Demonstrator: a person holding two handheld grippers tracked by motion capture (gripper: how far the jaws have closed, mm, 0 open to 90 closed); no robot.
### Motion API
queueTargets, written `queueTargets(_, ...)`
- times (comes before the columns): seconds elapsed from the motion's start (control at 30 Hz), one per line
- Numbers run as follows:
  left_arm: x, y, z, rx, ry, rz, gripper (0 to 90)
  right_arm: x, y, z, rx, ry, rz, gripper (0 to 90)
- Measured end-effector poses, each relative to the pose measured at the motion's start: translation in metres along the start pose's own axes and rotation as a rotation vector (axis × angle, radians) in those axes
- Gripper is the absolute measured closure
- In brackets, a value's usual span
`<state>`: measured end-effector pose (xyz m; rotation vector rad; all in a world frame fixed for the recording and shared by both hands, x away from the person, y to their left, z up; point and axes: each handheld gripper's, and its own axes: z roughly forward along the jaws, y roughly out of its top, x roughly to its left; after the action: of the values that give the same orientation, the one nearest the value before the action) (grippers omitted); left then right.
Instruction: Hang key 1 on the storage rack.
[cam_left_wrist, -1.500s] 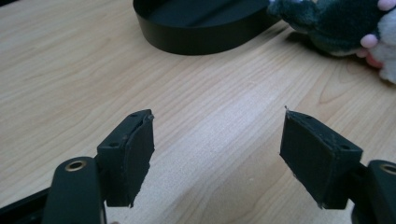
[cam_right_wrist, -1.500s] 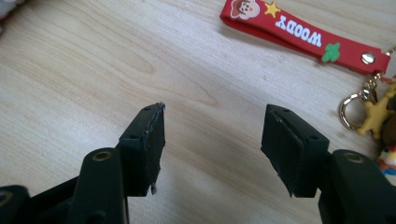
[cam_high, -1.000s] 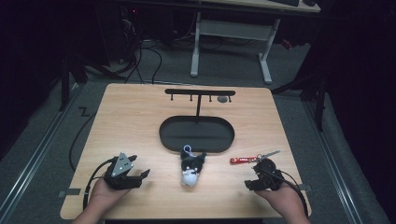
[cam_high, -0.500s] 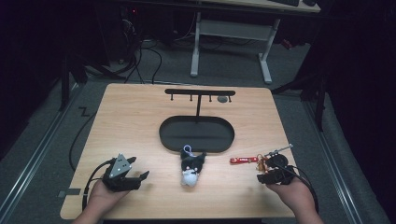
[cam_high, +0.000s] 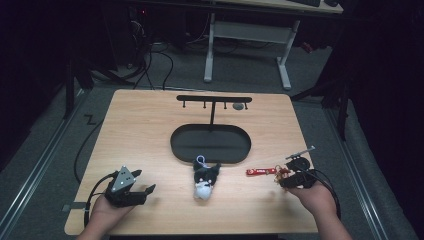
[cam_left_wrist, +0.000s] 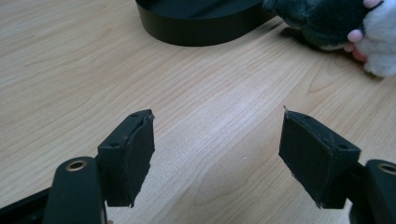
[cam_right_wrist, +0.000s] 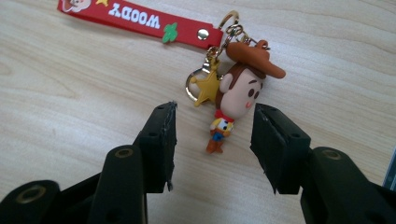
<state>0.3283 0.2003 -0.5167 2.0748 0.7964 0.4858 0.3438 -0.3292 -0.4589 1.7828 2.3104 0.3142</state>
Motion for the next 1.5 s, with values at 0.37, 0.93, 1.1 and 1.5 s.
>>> queueTargets(0.37, 0.0, 0.002, 0.001, -0.004, -0.004, 0.0, 27.1, -0.004, 0.009, 0.016, 0.03, -0.024, 0.013, 52.6)
queueTargets(0.93, -0.002, 0.003, 0.003, 0.002, -0.012, 0.012, 27.2, -0.008, 0.016, 0.03, 0.058, -0.046, 0.041, 58.1)
queueTargets(1.1, -0.003, 0.004, 0.003, -0.005, -0.015, 0.013, 27.2, -0.008, 0.018, 0.032, 0.062, -0.044, 0.043, 58.0)
queueTargets(1.5, -0.004, 0.003, 0.003, -0.002, -0.015, 0.019, 27.2, -0.011, 0.02, 0.035, 0.068, -0.009, 0.069, 55.7)
